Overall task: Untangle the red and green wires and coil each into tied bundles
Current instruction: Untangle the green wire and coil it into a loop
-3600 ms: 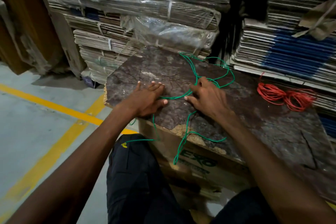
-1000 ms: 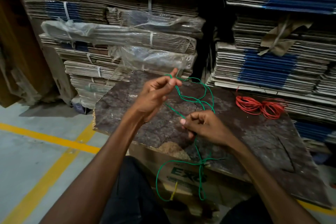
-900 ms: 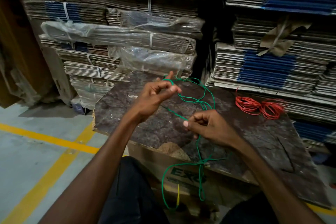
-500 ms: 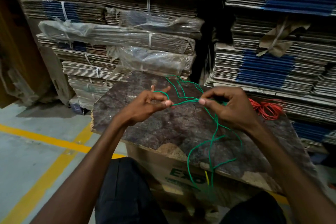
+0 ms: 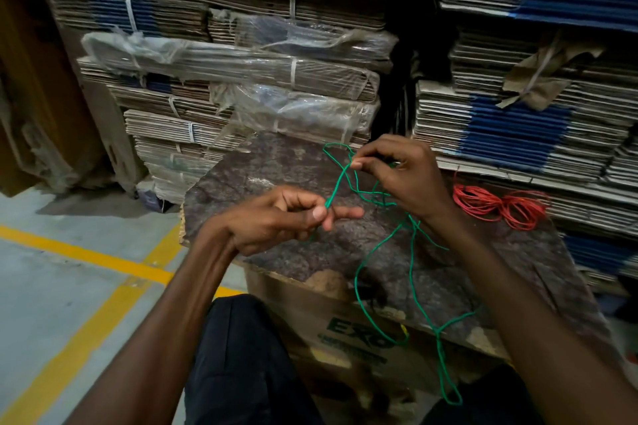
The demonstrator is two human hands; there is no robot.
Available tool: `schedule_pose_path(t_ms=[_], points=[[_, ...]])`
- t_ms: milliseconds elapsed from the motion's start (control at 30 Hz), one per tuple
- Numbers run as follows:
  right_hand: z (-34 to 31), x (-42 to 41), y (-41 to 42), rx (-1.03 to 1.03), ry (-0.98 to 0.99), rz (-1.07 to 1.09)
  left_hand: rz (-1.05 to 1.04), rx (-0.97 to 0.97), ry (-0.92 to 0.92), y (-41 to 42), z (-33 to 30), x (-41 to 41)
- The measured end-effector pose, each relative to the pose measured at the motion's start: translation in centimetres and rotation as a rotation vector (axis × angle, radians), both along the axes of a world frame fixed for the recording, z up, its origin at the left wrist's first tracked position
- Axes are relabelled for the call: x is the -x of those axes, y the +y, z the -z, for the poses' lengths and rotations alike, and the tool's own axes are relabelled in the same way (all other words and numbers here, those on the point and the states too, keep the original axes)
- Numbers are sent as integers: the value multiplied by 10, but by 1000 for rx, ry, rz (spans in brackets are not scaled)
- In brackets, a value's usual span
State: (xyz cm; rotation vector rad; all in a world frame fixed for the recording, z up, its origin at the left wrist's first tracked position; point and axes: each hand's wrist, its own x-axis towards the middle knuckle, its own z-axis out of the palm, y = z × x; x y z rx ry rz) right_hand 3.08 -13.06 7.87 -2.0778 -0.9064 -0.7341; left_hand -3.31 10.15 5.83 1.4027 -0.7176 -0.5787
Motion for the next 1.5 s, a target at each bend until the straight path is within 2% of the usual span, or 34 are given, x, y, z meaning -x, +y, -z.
schedule_pose_path(t_ms=[133,267,433,567,700,800,900,967,1067,1167,1300,1400,1500], points=[[9,-6,9,-56,114,-88,34,277,51,0,0,-1],[21,-6,14,-131,375,-193,33,571,65,-8,3,-6],[43,-2,8,-318,644,-124,-48,893,66,-1,-7,-13],[58,16,8,-231,729,-134,-312,879,12,8,-13,-27],[63,30,10,-201,710,-201,-492,890,78,8,-10,-46],[69,31,9,-35,668,-156,-620,835,83,0,-4,-56],[68,34,9,315,460,-71,-747,762,60,-15,1,-63],[63,37,9,428,373,-33,-798,588,-92,-21,7,-65],[56,38,3,326,412,-49,-786,82,-451,-19,24,-68],[49,37,-7,164,478,-86,-702,-227,-592,-9,35,-69],[38,37,-20,49,481,-99,-583,-364,-617,-3,38,-63],[29,34,-26,19,417,-55,-553,-326,-485,3,32,-54],[21,27,-25,28,311,-11,-436,-415,-388,7,22,-45]])
